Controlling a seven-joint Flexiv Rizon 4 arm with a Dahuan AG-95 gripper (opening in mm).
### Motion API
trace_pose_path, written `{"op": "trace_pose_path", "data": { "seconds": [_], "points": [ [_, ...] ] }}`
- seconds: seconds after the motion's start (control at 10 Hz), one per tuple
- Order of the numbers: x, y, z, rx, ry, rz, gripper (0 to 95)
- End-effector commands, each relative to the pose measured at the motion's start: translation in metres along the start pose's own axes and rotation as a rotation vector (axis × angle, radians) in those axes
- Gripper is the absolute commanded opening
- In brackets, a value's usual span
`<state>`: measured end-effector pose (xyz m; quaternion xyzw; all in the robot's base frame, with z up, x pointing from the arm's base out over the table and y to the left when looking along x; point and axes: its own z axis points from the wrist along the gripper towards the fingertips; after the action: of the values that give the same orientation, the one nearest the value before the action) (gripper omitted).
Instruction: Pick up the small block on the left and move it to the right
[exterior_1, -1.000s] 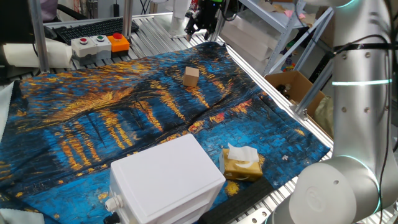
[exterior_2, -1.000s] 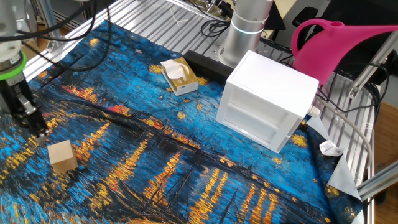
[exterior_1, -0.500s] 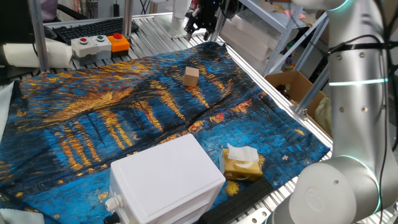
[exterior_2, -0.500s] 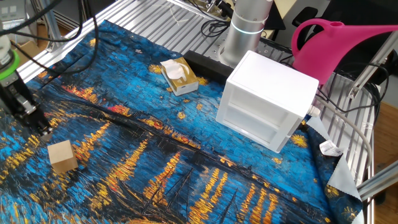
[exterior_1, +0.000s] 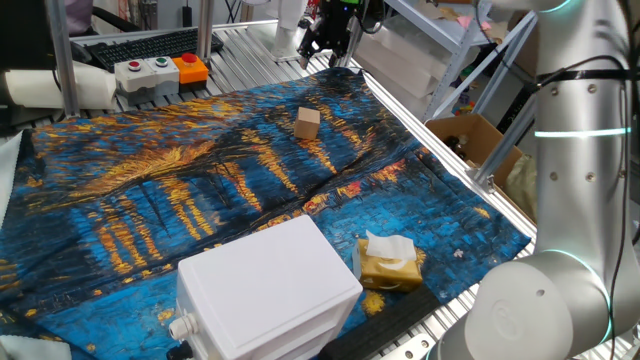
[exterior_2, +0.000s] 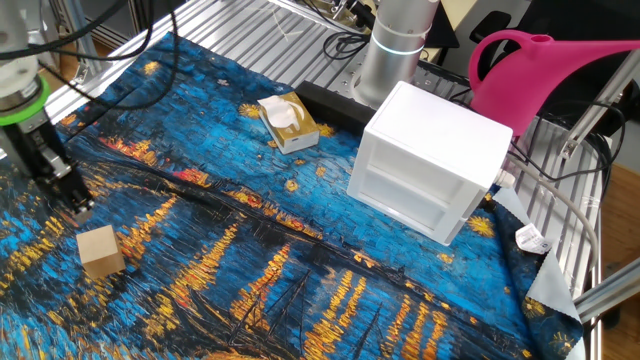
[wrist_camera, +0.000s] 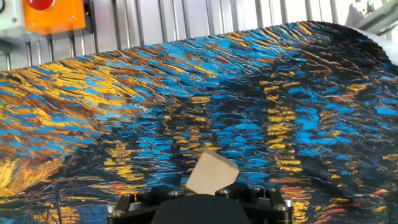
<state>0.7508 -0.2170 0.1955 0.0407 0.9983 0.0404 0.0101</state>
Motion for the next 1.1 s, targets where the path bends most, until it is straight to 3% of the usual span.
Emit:
{"op": "trace_pose_path", "data": {
  "seconds": [0.1,1.1],
  "points": [
    [0.002,0.0,0.0,0.004,-0.006,0.0,76.0],
    [0.004,0.0,0.013,0.002,-0.012,-0.003,76.0]
  ]
}}
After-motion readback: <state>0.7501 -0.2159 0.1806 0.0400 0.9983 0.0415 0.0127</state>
